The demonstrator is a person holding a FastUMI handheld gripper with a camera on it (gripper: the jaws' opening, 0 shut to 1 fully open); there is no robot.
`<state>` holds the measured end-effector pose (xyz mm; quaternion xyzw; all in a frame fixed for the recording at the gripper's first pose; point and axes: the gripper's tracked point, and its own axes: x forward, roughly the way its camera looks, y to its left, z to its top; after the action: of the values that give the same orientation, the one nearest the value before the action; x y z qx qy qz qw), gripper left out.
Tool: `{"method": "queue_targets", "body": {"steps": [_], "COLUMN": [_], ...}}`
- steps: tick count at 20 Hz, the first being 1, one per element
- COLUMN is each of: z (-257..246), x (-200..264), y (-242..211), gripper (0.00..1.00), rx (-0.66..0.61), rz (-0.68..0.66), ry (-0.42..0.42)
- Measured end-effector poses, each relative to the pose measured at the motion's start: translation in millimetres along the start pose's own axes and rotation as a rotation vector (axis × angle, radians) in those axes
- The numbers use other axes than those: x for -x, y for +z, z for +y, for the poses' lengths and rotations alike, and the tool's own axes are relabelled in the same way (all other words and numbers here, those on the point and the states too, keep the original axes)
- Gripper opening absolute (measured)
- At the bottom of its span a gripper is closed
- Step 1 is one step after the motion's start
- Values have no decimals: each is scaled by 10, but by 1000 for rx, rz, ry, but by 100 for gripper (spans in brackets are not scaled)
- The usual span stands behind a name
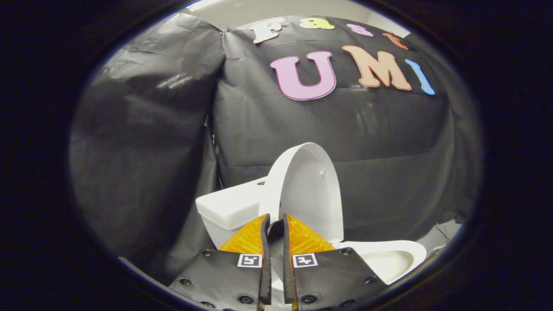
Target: Open the toilet lid.
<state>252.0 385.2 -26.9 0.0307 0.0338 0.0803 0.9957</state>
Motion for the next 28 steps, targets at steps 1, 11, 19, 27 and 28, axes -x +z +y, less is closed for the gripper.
{"method": "queue_targets", "body": {"steps": [1, 11, 19, 27, 28], "z": [28, 93, -636, -1693, -1810], "x": [-24, 93, 323, 711, 781], "y": [-2, 256, 892, 947, 941], "gripper": [11, 32, 32, 32, 32], "rx": [14, 27, 52, 24, 19], "rz": [4, -33, -148, -147, -150], "ry": [-2, 25, -70, -162, -172]}}
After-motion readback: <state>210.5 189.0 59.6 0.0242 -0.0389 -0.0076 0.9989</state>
